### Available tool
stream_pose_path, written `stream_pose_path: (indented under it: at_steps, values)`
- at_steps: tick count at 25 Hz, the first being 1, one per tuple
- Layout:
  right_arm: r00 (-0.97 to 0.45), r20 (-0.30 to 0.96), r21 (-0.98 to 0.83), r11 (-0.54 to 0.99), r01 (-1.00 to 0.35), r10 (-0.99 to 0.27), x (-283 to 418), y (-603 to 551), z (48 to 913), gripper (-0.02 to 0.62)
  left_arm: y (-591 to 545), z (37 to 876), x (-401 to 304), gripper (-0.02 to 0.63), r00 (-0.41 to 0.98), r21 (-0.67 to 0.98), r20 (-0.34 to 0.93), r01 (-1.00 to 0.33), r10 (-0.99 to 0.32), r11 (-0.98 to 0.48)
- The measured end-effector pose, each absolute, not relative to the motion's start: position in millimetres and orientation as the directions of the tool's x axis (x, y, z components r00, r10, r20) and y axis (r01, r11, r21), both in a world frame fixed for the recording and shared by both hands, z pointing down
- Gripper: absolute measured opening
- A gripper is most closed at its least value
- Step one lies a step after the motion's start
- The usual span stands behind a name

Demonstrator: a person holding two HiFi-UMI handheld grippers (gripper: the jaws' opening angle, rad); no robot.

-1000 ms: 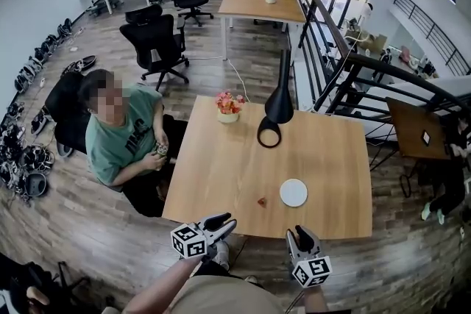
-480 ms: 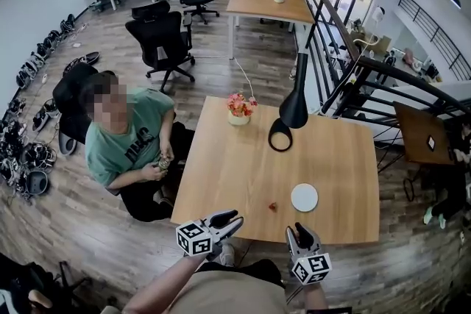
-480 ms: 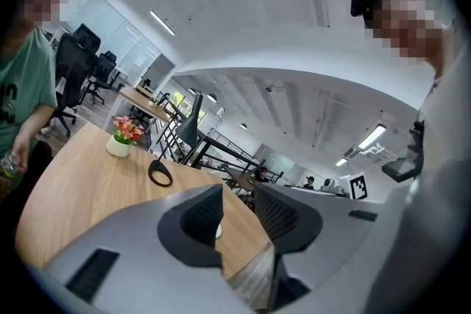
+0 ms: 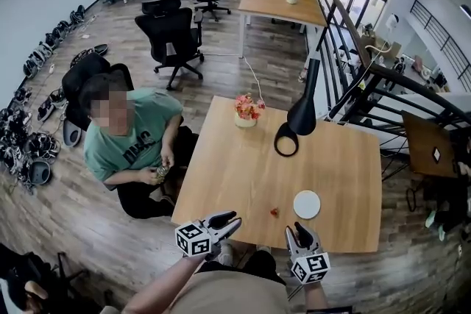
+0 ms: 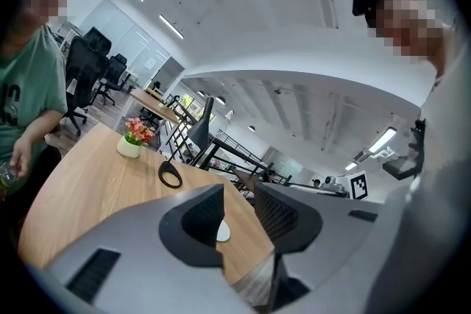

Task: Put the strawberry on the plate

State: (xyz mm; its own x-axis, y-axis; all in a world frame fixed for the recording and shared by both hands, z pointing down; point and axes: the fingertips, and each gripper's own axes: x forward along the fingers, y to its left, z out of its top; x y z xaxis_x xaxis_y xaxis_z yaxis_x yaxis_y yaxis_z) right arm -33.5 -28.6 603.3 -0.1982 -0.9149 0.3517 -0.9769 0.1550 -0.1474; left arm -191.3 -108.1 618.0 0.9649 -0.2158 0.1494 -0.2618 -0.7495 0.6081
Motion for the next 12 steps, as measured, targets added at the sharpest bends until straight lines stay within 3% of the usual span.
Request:
stream_pose_path:
  at_steps: [12]
  values:
    - [-0.292,0.406,-0.136,0.259,-0.956,-0.866,26,-57,624,0.106,-123,621,-147,0.123,0.932,0.587,0.206,-0.362,-0.3,-0.724]
